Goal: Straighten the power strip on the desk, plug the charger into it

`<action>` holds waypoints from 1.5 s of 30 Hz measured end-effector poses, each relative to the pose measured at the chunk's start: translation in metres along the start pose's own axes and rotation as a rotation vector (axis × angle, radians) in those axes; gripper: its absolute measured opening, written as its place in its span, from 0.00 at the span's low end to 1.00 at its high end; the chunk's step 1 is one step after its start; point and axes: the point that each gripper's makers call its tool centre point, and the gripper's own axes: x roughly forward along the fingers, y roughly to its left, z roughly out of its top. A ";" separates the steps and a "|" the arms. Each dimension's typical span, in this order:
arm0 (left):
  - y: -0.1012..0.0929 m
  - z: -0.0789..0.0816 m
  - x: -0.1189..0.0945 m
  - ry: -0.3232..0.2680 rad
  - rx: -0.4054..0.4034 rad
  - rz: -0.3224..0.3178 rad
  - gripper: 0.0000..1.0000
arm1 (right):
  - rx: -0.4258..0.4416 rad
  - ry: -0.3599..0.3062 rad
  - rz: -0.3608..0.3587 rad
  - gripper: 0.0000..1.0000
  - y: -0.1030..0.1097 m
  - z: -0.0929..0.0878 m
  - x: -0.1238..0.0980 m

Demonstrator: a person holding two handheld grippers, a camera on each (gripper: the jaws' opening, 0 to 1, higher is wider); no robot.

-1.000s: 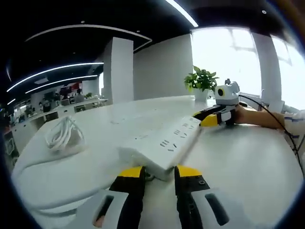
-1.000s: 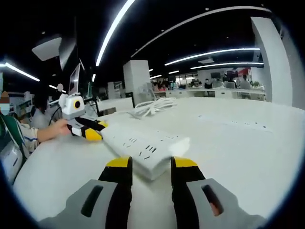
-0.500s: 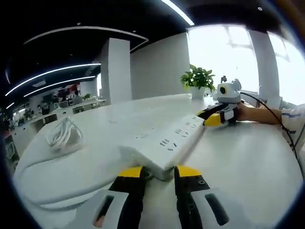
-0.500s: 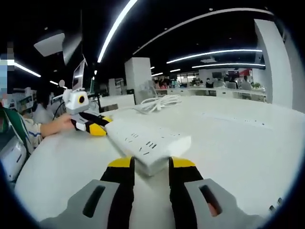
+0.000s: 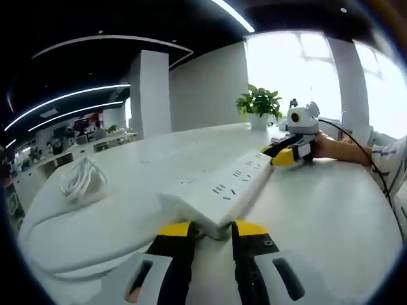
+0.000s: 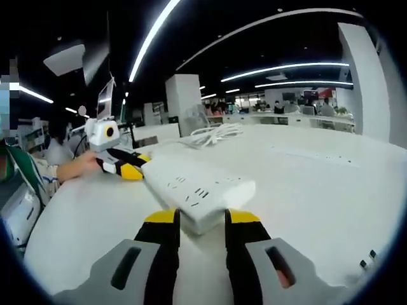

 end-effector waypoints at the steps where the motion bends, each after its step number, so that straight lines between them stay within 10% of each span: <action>1: -0.001 0.000 0.000 0.000 -0.001 -0.002 0.23 | -0.003 0.004 0.005 0.27 0.001 0.000 -0.001; 22: -0.031 -0.003 0.000 0.024 0.057 -0.064 0.22 | -0.209 0.172 0.061 0.25 0.007 -0.011 -0.029; 45: -0.052 -0.003 0.003 0.033 0.114 -0.113 0.21 | -0.212 0.242 0.097 0.23 0.008 -0.017 -0.051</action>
